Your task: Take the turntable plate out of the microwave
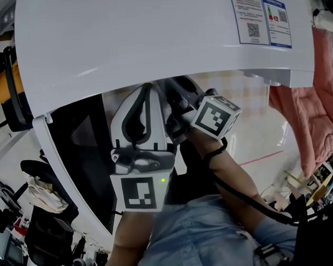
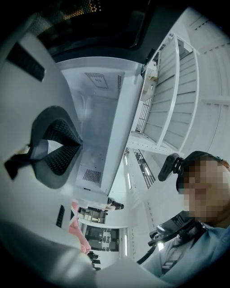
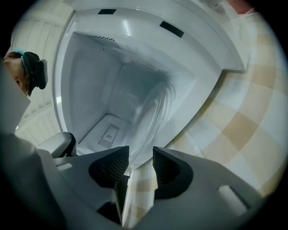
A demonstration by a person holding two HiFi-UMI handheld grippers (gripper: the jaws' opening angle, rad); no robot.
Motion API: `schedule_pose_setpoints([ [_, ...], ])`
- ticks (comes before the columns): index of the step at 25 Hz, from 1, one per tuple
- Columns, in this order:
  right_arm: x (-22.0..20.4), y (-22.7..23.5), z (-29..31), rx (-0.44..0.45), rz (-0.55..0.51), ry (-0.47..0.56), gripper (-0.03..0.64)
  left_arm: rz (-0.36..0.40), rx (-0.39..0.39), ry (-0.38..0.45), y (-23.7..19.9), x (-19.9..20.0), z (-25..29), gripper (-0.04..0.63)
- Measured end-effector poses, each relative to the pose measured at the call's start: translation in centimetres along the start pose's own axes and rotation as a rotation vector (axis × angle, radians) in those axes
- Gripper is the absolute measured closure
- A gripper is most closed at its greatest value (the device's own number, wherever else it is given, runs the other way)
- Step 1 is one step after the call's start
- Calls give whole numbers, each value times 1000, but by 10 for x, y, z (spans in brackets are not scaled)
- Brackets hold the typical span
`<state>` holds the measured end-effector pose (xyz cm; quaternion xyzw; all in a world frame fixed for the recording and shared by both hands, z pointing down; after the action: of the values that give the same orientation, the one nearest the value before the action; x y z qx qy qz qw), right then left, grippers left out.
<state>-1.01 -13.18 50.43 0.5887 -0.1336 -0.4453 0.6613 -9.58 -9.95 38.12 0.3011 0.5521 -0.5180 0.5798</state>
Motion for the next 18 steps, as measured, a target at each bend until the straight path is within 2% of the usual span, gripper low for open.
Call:
schedule_pose_setpoints([
  [1,2,1,1,2,12,12,454,-2,0,-2,0,0,0,588],
  [3,4,2,1,-5,21,27,497,-5,1,-2,-1,0,0,588],
  [4,6,2,1,-10,11,28,525,-5,0,-3,-1,0,0,588],
  [6,7,0,1,-14,-13,24,537,-3,0,-6,-2,0,0,588],
  [18,-6,2,-21,-11,25,51,549,3,0,-1,3,0,-8,588],
])
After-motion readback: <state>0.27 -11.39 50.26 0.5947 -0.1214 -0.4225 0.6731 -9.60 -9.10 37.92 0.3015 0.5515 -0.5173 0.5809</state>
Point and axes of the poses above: the fingertips, and each gripper's own axes: z forward along the fingers, y to its right, x out of its top, the point moved 5 cm from there along -z, backward along the fingers
